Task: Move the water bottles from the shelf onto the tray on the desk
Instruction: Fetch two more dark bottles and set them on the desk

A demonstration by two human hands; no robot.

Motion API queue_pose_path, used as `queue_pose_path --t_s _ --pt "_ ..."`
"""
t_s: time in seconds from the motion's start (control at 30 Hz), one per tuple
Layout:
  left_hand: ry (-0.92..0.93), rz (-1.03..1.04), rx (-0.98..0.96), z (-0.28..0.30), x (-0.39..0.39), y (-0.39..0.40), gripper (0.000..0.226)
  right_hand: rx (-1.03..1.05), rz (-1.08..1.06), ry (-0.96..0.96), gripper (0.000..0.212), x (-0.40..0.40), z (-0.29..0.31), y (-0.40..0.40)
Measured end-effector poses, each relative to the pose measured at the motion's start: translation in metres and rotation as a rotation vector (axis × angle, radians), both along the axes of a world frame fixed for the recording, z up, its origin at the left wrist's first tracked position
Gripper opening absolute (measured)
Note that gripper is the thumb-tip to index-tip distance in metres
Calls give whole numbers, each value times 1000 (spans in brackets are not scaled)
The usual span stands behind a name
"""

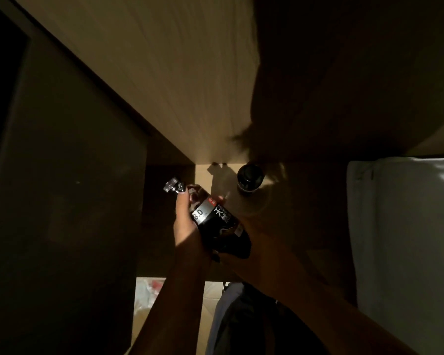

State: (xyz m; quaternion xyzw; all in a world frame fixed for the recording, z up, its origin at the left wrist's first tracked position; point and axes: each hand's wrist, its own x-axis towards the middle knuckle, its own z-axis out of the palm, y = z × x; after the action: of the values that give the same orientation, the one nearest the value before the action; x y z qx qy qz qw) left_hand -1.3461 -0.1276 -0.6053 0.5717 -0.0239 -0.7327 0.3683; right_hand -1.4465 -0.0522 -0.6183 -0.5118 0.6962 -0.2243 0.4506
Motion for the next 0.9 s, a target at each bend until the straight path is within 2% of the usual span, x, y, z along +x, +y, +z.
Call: queue_pose_path --t_s 0.1,0.17,0.23,0.3,0.47,0.6,0.73,0.9 --pt "69 121 89 -9 3 -6 69 43 265 106 63 -22 21 -17" --pt "95 128 103 -13 7 -6 79 -69 267 207 52 -38 31 -36" --pt "121 118 104 -17 13 -5 70 -120 202 234 45 -49 32 -56" --pt "150 117 117 -17 18 -3 58 -112 181 354 49 -57 20 -75" --pt "159 -4 85 -26 28 2 29 51 281 551 60 -48 -36 -105" --pt "164 -98 86 -39 40 6 27 116 122 440 57 -41 -67 -116" --pt "170 -78 108 -44 48 6 25 150 -74 248 49 -39 -75 -127" --pt "180 -28 125 -41 50 7 38 175 -162 249 50 -52 -62 -122"
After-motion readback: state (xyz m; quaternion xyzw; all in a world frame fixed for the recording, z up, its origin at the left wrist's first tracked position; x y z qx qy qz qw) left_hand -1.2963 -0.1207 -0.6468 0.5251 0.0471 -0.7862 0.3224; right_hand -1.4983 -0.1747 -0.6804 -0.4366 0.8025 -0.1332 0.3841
